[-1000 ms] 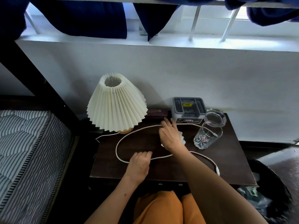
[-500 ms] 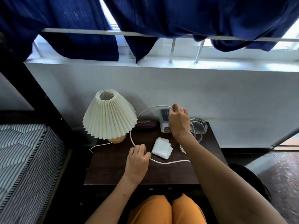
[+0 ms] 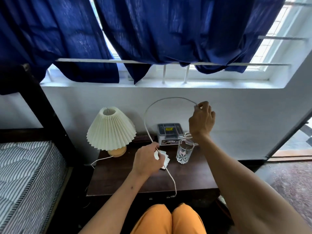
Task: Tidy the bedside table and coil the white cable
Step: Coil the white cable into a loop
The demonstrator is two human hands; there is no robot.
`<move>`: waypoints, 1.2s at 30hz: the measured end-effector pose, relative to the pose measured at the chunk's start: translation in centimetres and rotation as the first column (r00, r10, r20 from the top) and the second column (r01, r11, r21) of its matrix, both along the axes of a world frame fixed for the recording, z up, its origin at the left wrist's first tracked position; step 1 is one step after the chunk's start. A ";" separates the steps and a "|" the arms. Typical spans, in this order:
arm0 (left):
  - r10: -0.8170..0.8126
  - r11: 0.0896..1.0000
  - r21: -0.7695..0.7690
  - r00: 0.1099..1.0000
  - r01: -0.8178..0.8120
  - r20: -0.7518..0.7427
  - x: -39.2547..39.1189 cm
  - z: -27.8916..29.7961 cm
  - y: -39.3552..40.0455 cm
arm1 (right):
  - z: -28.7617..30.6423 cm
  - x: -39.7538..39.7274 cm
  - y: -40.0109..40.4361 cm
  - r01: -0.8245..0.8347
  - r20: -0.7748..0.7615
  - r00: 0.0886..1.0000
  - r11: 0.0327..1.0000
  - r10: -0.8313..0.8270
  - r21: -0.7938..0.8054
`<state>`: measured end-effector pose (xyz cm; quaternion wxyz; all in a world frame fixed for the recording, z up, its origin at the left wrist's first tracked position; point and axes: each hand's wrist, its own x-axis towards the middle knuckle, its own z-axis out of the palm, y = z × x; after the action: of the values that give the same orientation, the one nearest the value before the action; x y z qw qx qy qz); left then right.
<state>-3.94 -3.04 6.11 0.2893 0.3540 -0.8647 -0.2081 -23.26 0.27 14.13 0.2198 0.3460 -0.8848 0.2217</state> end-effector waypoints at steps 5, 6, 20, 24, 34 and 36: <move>-0.045 0.998 0.044 0.982 0.054 -0.184 -1.2 3.8 -0.1 | 1.0 0.0 2.0 0.106 0.209 0.974 0.991 -0.088 -0.078; -0.045 0.996 0.059 0.977 0.059 -0.210 -1.4 4.7 -0.2 | 1.1 -0.1 2.3 0.134 0.252 0.962 0.986 -0.107 -0.095; -0.025 0.983 0.159 0.915 0.097 -0.404 -3.6 11.9 -1.5 | 2.8 -0.5 4.6 0.317 0.390 0.909 0.851 -0.147 -0.418; -0.043 0.979 0.160 0.898 0.125 -0.439 -3.8 13.3 -1.3 | 3.5 -0.7 5.0 0.363 0.411 0.897 0.800 -0.161 -0.477; -0.048 0.951 0.247 0.879 0.185 -0.474 -4.4 14.3 -1.4 | 2.3 -0.9 5.8 0.306 0.421 0.895 0.888 -0.146 -0.342; -0.056 0.943 0.267 0.887 0.197 -0.458 -4.5 14.1 -1.3 | 1.3 -0.7 5.9 0.257 0.461 0.879 0.936 -0.123 -0.242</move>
<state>-8.44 -4.38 20.22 0.4063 0.2797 -0.7542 -0.4334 -23.96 6.16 15.43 0.0850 0.1608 -0.8979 0.4008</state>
